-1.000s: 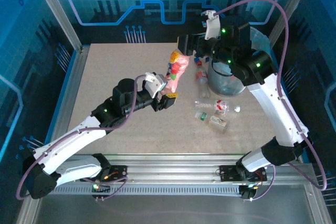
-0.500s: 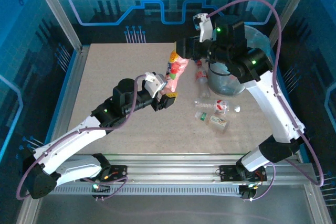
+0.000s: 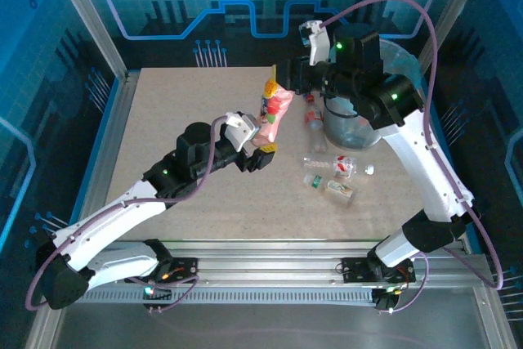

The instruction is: Put the plastic bottles in the bin

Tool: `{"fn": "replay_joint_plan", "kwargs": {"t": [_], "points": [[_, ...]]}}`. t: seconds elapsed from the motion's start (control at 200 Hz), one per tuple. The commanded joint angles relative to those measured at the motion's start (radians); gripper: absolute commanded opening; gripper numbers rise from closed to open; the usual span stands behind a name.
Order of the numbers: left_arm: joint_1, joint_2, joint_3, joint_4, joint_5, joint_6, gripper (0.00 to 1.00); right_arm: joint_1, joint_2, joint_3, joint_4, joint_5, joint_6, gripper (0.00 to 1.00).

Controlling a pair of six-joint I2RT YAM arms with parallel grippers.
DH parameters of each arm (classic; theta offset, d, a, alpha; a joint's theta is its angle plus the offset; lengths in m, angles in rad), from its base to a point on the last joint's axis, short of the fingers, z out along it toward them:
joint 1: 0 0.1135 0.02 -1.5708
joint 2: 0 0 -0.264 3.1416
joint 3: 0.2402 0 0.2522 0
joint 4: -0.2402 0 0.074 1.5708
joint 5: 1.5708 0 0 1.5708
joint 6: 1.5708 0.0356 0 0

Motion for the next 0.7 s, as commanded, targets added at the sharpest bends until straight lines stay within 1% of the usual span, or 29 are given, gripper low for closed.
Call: {"fn": "replay_joint_plan", "kwargs": {"t": [0.0,0.055,0.155,0.27,0.34,0.4,0.515,0.62,0.695], "points": [[-0.007,-0.007,0.012,0.071,-0.052,-0.033,0.95,0.004,-0.027,0.036,-0.011,0.166,-0.056,0.06],[-0.007,0.001,0.031,0.08,-0.055,-0.051,0.98,0.002,-0.035,0.047,-0.002,0.279,-0.082,0.06],[-0.007,0.033,0.078,0.078,-0.062,-0.058,0.99,0.001,-0.009,0.115,-0.003,0.527,-0.159,0.05],[-0.007,0.072,0.116,0.064,-0.08,-0.032,0.99,0.001,0.065,0.222,0.01,0.849,-0.312,0.05],[-0.007,0.094,0.124,0.064,-0.093,-0.018,0.99,-0.003,0.107,0.264,0.051,0.986,-0.412,0.04],[-0.006,0.11,0.13,0.068,-0.101,-0.008,0.99,-0.015,0.142,0.298,0.08,1.047,-0.47,0.04],[-0.003,0.133,0.131,0.073,-0.106,0.0,0.99,-0.046,0.24,0.393,0.087,1.104,-0.578,0.05],[0.009,0.143,0.117,0.079,-0.102,-0.019,0.99,-0.09,0.37,0.545,-0.053,1.119,-0.575,0.06],[0.015,0.149,0.105,0.086,-0.099,-0.028,0.99,-0.12,0.437,0.612,-0.133,1.129,-0.552,0.06]]}}
